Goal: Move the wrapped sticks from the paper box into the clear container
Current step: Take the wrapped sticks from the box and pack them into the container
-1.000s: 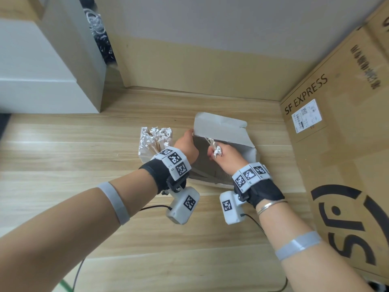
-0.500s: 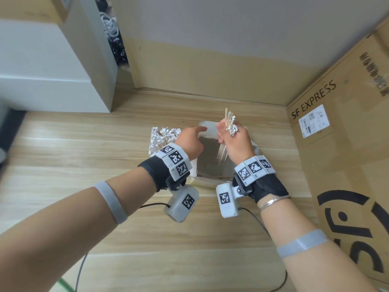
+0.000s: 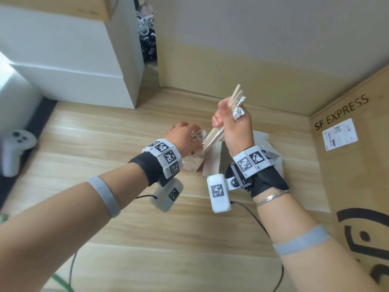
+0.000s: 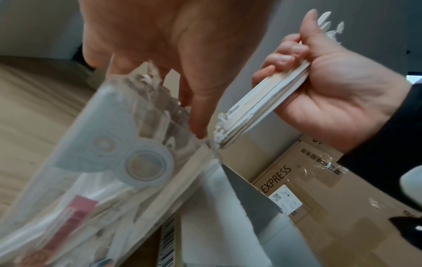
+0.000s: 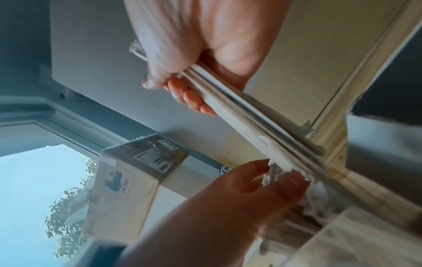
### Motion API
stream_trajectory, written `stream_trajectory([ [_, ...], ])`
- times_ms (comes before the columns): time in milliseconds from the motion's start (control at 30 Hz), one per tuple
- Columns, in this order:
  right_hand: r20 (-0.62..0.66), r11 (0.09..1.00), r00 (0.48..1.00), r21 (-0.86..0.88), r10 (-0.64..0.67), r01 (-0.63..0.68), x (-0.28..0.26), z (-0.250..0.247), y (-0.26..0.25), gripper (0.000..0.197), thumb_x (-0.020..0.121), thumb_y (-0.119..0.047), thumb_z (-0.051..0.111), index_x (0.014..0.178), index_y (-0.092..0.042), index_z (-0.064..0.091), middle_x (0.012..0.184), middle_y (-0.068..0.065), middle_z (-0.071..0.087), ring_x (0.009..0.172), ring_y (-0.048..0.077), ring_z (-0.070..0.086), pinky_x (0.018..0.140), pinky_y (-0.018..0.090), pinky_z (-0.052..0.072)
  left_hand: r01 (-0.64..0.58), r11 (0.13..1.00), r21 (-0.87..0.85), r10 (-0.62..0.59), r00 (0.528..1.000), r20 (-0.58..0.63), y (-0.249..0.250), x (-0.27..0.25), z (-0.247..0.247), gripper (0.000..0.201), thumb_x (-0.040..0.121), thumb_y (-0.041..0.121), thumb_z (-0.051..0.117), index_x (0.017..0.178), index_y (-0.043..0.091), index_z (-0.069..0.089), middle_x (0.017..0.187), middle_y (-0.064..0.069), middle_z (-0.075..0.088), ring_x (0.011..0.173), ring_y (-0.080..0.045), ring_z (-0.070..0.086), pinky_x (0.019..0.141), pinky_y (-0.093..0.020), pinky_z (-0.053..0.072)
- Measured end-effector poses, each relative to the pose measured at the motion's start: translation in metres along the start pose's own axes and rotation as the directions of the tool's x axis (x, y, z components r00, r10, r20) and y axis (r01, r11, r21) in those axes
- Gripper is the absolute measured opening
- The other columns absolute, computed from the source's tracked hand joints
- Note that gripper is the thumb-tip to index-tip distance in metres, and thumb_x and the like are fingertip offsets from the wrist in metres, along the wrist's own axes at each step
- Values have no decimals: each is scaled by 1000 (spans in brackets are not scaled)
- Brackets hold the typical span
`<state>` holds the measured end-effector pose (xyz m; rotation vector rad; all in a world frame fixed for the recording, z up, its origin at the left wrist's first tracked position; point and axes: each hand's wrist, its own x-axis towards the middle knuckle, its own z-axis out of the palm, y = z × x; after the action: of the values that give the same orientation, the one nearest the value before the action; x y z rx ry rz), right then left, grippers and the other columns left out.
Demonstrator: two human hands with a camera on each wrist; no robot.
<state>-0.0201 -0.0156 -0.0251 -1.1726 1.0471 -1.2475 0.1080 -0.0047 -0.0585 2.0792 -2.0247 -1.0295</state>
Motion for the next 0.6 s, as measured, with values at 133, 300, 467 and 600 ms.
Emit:
stream_trajectory([
  [133, 26, 993, 1000, 120, 3, -6, 1, 12, 0, 41, 65, -54, 63, 72, -18, 46, 43, -13, 43, 44, 6, 40, 52, 21, 40, -37, 995, -92, 35, 999, -18, -5, 0, -7, 43, 90, 13, 54, 133, 18, 51, 129, -13, 52, 112, -30, 56, 93, -31, 44],
  [300, 48, 997, 999, 82, 8, -12, 1, 21, 12, 41, 66, -58, 63, 72, -20, 47, 44, -11, 46, 45, 6, 43, 55, 23, 41, -55, 996, -68, 54, 998, -21, -7, 3, -12, 41, 92, 9, 49, 131, 18, 53, 128, -11, 58, 114, -29, 57, 92, -33, 44],
  [467, 84, 986, 993, -154, 78, -65, -4, 14, 34, 27, 76, -56, 60, 68, -30, 53, 52, -11, 54, 56, 10, 51, 70, 32, 46, -63, 995, -72, 62, 998, -16, -9, 6, -12, 33, 89, 14, 54, 122, 16, 60, 121, -9, 64, 107, -27, 60, 88, -33, 46],
  [600, 72, 833, 965, -523, 252, -179, -10, 9, 39, 16, 85, -24, 65, 77, -28, 52, 90, -13, 52, 100, 18, 51, 93, 31, 39, -52, 998, -43, 52, 999, 5, -8, 8, -13, 33, 89, 9, 51, 120, 13, 60, 121, -12, 62, 109, -30, 59, 89, -34, 46],
])
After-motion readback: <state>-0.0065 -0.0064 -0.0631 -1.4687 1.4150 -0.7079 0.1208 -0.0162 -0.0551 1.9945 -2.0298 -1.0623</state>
